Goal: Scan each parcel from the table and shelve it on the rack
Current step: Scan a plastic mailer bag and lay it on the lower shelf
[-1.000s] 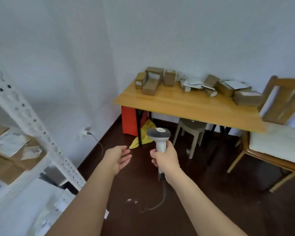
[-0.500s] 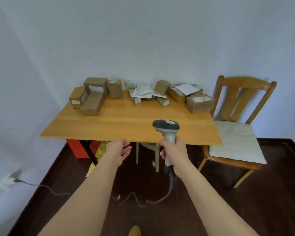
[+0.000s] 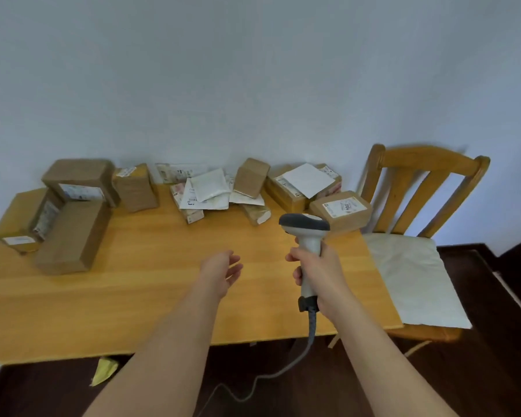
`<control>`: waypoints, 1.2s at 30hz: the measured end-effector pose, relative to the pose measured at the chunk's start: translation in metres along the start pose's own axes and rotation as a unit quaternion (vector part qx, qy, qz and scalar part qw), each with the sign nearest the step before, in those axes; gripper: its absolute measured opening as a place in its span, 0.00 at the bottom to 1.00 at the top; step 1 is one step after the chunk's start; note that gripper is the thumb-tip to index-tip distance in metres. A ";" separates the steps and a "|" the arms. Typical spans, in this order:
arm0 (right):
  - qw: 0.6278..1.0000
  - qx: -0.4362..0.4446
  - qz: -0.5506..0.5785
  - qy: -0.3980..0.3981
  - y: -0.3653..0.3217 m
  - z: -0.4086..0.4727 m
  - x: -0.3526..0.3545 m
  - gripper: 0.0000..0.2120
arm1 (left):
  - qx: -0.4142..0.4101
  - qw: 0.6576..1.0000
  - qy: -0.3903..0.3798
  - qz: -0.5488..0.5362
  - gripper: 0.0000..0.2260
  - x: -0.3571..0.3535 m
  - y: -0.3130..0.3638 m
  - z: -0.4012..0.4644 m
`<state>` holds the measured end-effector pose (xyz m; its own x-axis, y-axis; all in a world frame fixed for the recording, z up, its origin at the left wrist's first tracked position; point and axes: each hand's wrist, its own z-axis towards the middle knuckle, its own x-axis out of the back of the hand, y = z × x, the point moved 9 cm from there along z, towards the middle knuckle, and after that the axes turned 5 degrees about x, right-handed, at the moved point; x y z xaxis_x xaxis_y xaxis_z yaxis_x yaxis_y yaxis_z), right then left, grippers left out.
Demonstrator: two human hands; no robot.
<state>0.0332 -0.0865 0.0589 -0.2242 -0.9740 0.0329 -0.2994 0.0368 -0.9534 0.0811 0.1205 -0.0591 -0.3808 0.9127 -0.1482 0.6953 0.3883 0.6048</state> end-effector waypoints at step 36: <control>0.957 -0.115 -0.113 -0.242 0.055 0.260 -0.176 0.05 | 0.063 0.922 0.178 -0.339 0.07 0.047 0.026 0.188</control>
<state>0.2975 0.0283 -0.0771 0.3087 -0.9505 0.0350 -0.4986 -0.1931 -0.8450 0.1955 0.1977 -0.1973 -0.9139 0.3639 -0.1798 0.2802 0.8861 0.3693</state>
